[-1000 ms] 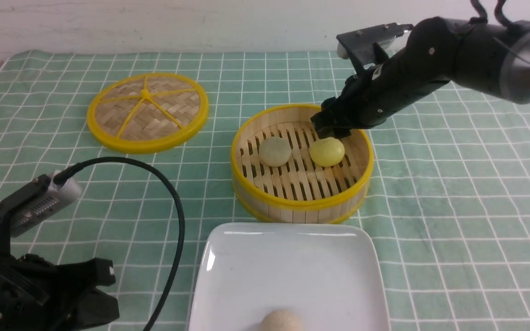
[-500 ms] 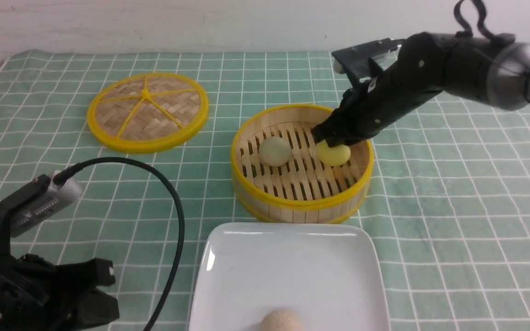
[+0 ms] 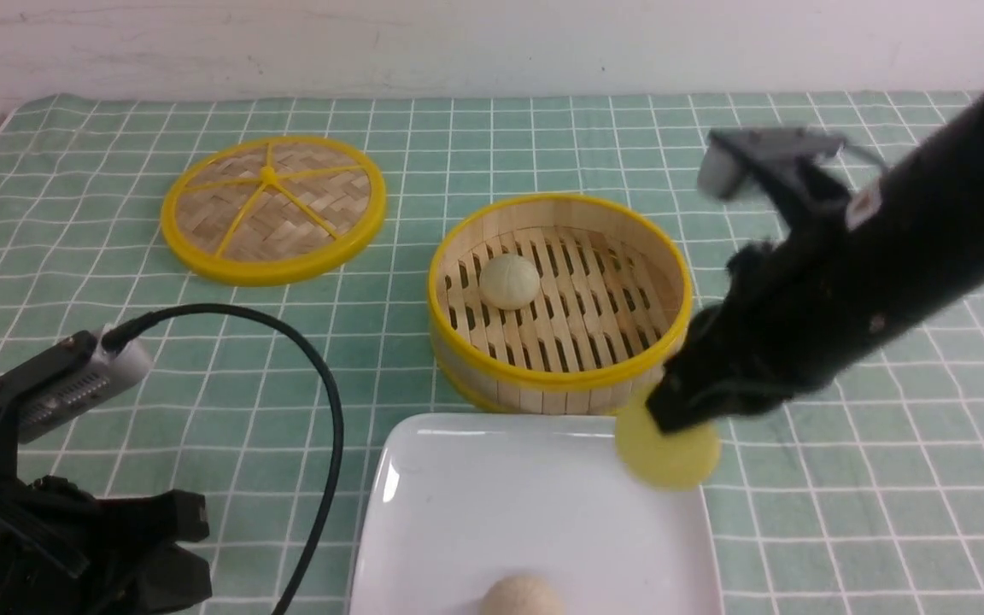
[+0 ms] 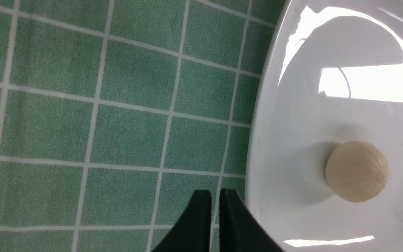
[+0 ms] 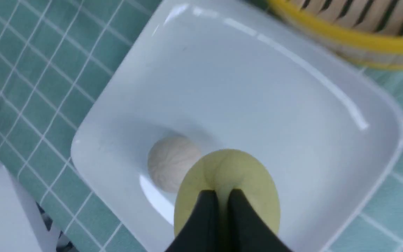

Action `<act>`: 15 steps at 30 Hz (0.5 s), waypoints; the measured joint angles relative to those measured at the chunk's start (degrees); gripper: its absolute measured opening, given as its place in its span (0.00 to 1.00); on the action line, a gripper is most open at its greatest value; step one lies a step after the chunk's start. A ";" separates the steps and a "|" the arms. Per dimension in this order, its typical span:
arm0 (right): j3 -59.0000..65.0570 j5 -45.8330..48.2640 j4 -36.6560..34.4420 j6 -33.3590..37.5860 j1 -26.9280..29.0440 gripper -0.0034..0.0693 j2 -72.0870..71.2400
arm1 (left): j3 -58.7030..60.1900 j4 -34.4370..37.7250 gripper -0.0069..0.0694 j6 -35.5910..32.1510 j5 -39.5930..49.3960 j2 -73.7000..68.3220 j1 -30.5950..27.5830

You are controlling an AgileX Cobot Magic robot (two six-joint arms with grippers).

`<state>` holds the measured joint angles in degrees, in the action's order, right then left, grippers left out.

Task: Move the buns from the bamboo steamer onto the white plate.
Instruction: 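Move the steamed bun from the bamboo steamer onto the white plate with the right gripper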

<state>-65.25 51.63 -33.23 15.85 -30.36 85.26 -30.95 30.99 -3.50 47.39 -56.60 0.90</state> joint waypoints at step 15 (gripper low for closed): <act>12.42 -28.03 -3.61 4.07 -6.76 0.44 12.16 | 0.00 -4.08 0.20 0.00 -0.24 0.00 0.00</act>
<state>-52.83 23.61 -36.84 19.91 -37.12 97.42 -30.95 26.91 -3.50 47.15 -56.60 0.90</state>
